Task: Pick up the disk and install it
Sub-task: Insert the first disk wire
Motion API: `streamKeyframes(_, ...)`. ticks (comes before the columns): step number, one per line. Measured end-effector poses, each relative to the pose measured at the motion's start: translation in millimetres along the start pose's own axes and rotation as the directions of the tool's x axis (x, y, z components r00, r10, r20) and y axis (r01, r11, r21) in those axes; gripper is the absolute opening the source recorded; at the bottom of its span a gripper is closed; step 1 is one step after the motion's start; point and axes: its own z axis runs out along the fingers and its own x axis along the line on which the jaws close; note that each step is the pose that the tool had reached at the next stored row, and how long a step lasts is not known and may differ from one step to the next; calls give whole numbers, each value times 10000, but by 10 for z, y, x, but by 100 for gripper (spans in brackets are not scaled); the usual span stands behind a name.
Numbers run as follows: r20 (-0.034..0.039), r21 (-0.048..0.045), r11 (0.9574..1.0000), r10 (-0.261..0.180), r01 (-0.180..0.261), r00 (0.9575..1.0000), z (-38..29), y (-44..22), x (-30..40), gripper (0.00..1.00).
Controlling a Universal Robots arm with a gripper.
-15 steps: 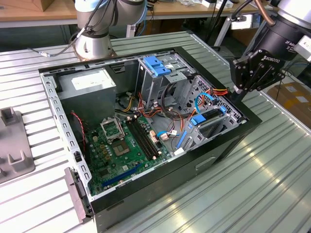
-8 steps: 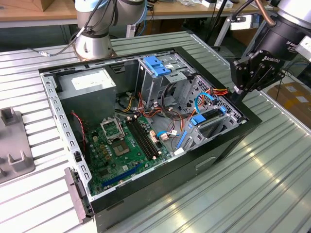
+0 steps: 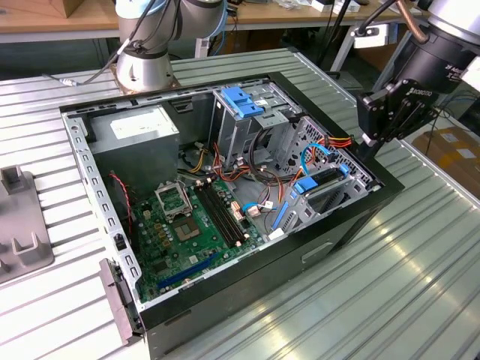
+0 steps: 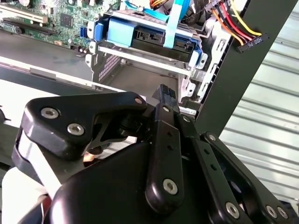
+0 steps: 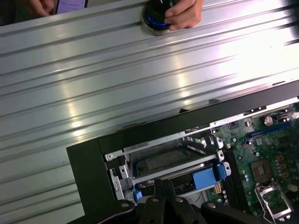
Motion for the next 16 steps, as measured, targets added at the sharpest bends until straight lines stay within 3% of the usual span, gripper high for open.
streamKeyframes(9,-47,-73,9974,-714,713,9974,0,0,0,10)
streamKeyframes(16,-84,-140,9910,-1330,1329,9911,0,0,0,10)
